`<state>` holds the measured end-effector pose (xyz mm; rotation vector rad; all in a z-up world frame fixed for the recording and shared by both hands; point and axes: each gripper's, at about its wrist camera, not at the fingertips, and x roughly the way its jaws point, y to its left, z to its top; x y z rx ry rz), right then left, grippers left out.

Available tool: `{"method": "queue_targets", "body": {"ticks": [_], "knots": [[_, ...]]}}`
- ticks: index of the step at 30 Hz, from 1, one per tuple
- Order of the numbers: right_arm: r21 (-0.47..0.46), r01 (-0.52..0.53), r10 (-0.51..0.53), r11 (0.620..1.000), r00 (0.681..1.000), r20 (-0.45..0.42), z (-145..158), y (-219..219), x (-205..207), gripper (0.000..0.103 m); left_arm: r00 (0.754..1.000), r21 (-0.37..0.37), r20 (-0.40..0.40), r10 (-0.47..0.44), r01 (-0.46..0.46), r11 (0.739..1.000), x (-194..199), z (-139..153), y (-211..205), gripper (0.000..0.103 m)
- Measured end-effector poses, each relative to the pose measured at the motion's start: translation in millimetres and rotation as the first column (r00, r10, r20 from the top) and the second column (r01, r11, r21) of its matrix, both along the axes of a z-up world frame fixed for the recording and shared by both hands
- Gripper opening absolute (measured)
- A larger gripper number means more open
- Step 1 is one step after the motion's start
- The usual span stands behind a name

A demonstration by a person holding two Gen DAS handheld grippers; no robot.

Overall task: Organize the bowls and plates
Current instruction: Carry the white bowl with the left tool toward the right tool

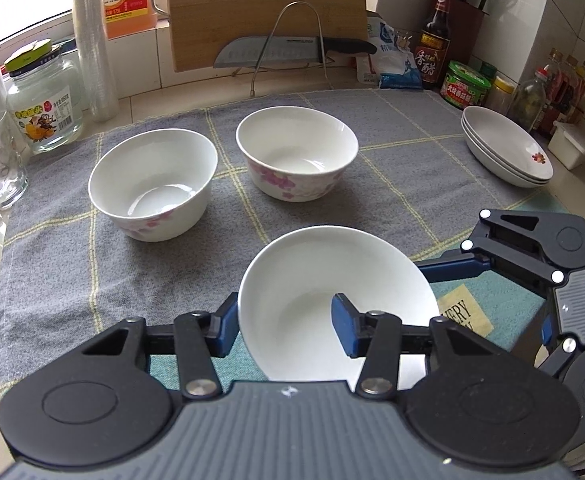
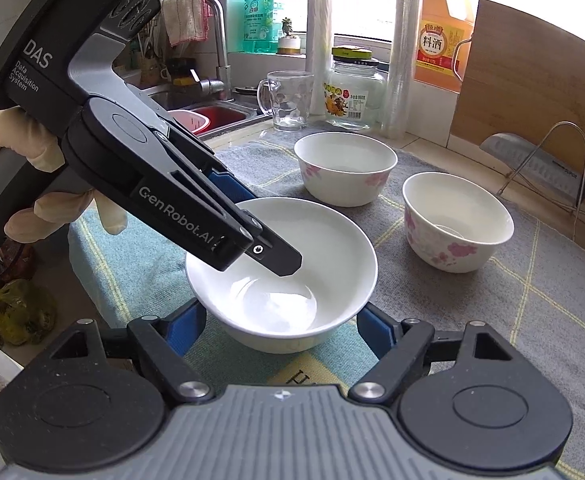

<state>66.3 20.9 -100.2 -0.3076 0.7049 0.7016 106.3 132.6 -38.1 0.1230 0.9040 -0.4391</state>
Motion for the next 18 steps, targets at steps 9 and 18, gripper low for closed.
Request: {"method": "queue_targets", "body": {"ticks": [9,18], "knots": [[-0.028,0.109,-0.109,0.994,0.994,0.005,6,-40,-1,0.086,0.995,-0.031,0.012,-0.098,0.099,0.995,15,-3,-44,0.048],[-0.051,0.197,-0.197,0.979,0.98,0.007,7,-74,-2,0.086,0.983,-0.049,0.024,-0.181,0.182,0.982,26,-6,-88,0.048]]}}
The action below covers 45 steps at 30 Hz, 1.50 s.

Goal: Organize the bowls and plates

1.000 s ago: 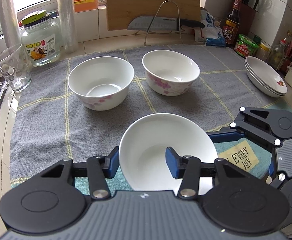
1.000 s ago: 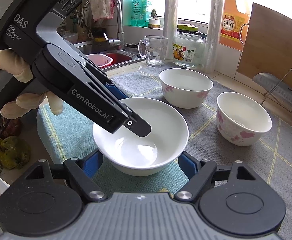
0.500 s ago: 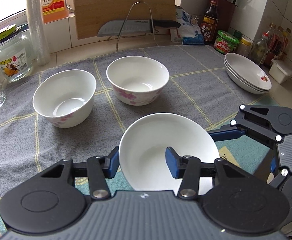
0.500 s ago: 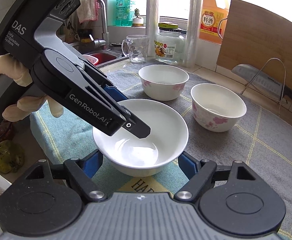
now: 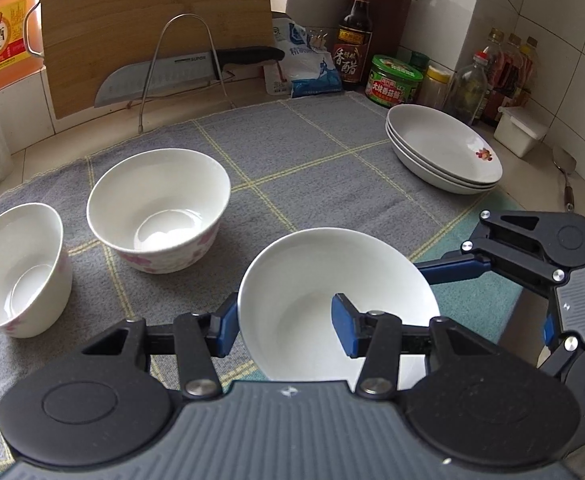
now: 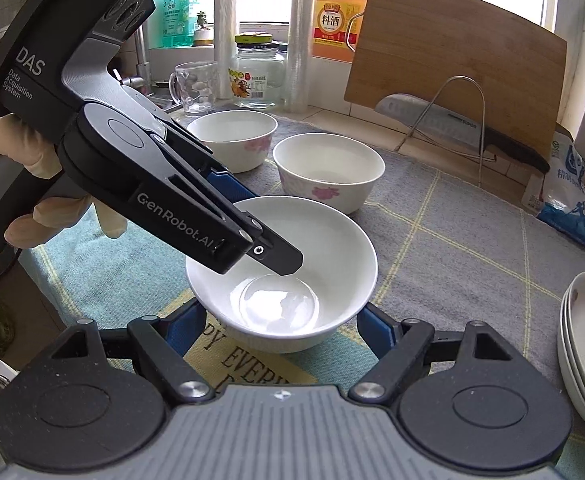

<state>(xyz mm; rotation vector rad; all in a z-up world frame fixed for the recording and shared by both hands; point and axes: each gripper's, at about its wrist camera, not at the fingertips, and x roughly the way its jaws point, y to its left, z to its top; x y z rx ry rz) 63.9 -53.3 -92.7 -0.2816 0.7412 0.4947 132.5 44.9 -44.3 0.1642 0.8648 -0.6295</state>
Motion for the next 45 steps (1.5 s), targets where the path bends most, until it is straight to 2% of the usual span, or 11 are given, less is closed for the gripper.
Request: {"method": "queue_targets", "body": {"ticks": [12,29,31,32,34,37,45], "knots": [[-0.009,0.04,-0.04,0.999,0.999,-0.019,-4,-22,4,0.086,0.999,-0.01,-0.017,-0.028,0.028,1.0,10,-12,-23,0.048],[0.003,0.058,-0.058,0.998,0.998,-0.03,-7,-25,5,0.086,0.999,-0.02,-0.012,-0.041,0.041,0.999,11,-11,-28,0.048],[0.006,0.06,-0.06,0.998,0.998,-0.028,-7,-24,5,0.088,0.999,-0.024,-0.015,-0.043,0.043,0.999,11,-11,-28,0.056],[0.006,0.065,-0.065,0.998,0.998,-0.022,-6,-24,5,0.096,0.999,-0.025,-0.014,-0.04,0.04,0.999,11,-11,-27,0.061],[0.012,0.066,-0.066,0.998,0.998,-0.004,-5,-26,3,0.103,1.0,-0.025,0.012,-0.026,0.027,0.999,8,-9,-25,0.081],[0.04,0.063,-0.063,0.997,0.998,-0.015,-1,-29,2,0.103,0.998,-0.025,0.054,-0.018,0.02,1.0,3,-1,-20,0.089],[0.049,0.084,-0.083,0.995,0.996,-0.016,8,-32,1,0.103,0.983,0.017,0.165,0.074,-0.078,0.997,-11,16,5,0.095]]}}
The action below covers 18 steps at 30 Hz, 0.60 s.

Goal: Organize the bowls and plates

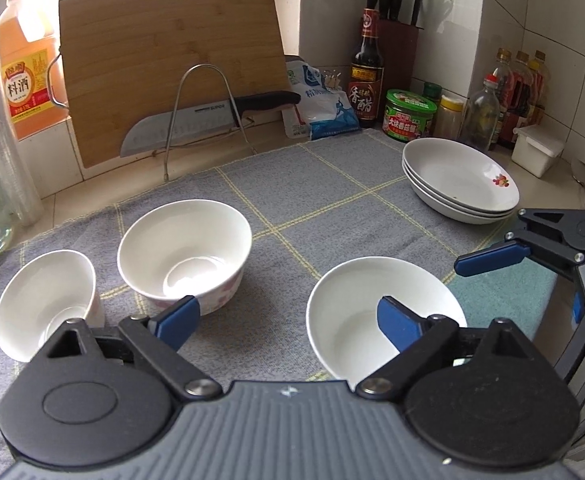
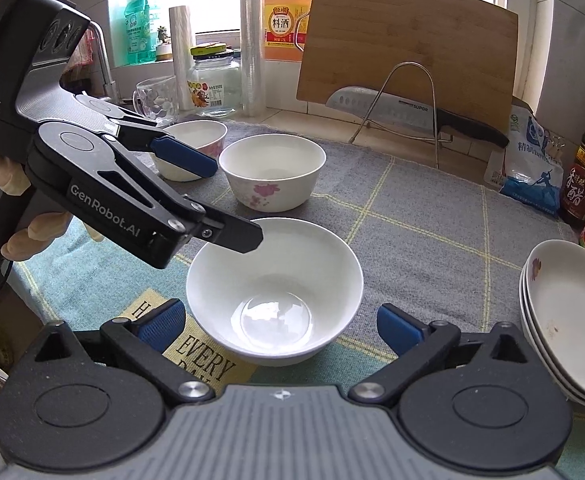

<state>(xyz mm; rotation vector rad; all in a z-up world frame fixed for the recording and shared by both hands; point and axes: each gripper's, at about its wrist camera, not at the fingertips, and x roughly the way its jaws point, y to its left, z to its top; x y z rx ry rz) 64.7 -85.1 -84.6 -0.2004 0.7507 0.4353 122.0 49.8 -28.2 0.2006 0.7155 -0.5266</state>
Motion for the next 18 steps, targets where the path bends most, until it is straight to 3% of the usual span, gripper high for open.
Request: {"method": "queue_targets", "body": {"ticks": [12,18], "knots": [[0.015,0.028,-0.028,0.999,0.999,-0.025,19,5,25,0.103,0.976,0.063,0.068,0.208,-0.212,0.975,-1,-14,26,0.095],[0.015,0.009,-0.009,1.0,0.999,-0.039,28,6,45,0.103,0.963,0.067,0.097,0.25,-0.257,0.964,4,-21,23,0.095]]}}
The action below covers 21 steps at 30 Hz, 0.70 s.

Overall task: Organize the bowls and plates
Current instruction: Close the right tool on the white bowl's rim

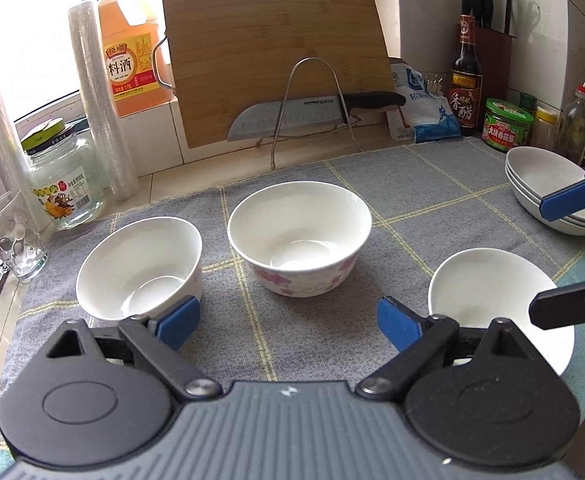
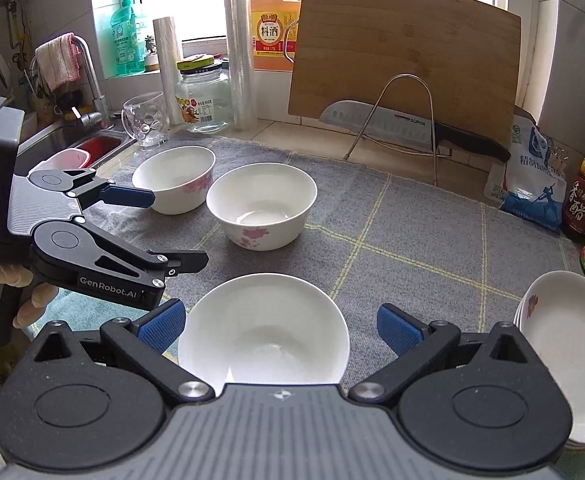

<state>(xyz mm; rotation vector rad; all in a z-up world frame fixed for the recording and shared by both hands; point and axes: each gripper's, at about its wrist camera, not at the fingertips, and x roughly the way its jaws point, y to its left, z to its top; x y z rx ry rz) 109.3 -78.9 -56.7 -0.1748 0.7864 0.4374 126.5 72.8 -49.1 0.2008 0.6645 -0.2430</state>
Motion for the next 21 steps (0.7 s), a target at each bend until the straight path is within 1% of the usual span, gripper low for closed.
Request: {"method": "queue_targets", "body": {"ticks": [8,11,21], "knots": [[0.003,-0.045,0.045,0.999,0.998,-0.051,8,2,35,0.103,1.0,0.003,0.013,0.002,-0.002,1.0,17,-5,-10,0.095],[0.012,-0.067,0.067,0.998,0.995,-0.075,9,4,48,0.103,1.0,0.004,-0.002,0.004,-0.004,1.0,24,-10,-13,0.095],[-0.014,-0.17,0.167,0.985,0.978,-0.122,2,24,98,0.103,1.0,-0.004,-0.017,0.008,-0.008,1.0,40,-19,-18,0.093]]}}
